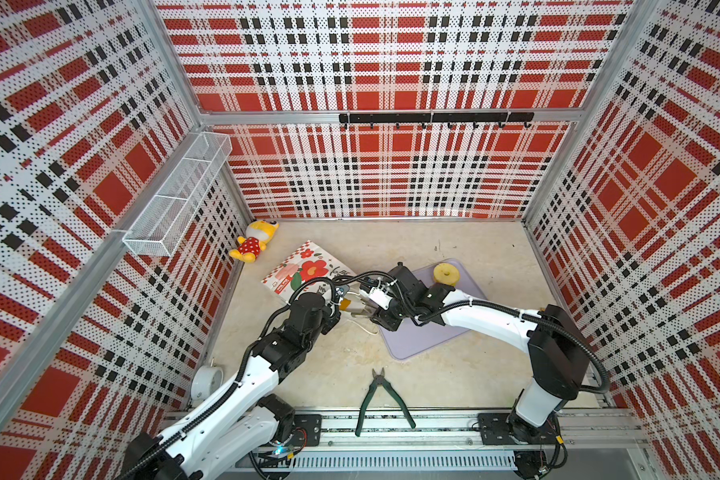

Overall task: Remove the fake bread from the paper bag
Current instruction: 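Insert the open tongs into the bag opening around the yellow baguette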

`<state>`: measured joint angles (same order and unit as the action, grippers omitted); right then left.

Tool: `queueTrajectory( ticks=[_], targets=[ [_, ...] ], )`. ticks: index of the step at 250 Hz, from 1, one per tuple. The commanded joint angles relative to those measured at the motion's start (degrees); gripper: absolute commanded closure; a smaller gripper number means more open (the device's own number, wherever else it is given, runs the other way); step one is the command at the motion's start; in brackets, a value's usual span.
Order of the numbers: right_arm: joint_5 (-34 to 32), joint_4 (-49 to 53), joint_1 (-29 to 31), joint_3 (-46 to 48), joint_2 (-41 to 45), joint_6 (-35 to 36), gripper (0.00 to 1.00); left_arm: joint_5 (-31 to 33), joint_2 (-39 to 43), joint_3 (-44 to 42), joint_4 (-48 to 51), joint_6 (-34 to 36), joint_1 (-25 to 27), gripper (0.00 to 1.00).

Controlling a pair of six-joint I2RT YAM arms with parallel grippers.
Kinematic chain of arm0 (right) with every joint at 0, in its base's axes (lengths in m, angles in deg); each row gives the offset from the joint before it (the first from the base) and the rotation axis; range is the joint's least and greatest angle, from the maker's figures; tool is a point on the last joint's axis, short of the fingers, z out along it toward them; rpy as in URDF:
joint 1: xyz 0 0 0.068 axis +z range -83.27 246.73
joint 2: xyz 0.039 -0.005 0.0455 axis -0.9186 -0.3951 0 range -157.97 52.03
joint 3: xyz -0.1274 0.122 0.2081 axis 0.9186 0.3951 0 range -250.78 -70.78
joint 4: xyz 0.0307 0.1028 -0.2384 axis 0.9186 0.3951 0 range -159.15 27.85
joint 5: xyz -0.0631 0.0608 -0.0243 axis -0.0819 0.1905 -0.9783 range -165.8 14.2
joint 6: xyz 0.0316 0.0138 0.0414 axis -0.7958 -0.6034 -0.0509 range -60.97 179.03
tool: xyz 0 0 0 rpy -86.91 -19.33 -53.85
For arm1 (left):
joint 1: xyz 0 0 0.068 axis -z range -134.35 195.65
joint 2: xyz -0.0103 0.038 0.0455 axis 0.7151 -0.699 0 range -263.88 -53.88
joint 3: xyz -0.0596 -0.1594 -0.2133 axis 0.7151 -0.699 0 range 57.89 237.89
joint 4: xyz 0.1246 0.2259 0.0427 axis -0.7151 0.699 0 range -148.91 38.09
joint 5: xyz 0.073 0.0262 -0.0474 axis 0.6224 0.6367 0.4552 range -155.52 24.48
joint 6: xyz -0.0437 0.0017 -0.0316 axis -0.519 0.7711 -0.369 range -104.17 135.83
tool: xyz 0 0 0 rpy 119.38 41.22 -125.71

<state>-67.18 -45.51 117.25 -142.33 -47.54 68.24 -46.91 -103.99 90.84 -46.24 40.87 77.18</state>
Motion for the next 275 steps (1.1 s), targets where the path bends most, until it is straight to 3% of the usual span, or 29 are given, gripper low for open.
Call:
queueTrajectory(
  ticks=[1,67,105,159,275],
  targets=[
    [-0.3,-4.2,0.3,-3.6,-2.1,3.1,0.51,-1.8,0.4,1.2,0.9,0.6,0.1,1.00],
    [0.4,-3.4,0.3,-8.8,-7.4,2.2,0.56,-2.9,-0.3,1.2,0.2,0.5,0.1,1.00],
    [0.7,-0.8,1.2,-9.7,-7.3,2.2,0.75,-2.5,-0.4,1.5,-0.1,-0.3,0.2,1.00],
    [-4.9,5.0,5.2,-8.2,-2.9,3.4,1.00,-2.8,-1.0,1.7,-0.8,-1.5,0.1,1.00],
    [-9.0,7.8,5.8,-1.8,7.7,-7.0,1.00,-1.2,-1.9,1.8,-2.1,-4.7,0.1,1.00]
  ],
)
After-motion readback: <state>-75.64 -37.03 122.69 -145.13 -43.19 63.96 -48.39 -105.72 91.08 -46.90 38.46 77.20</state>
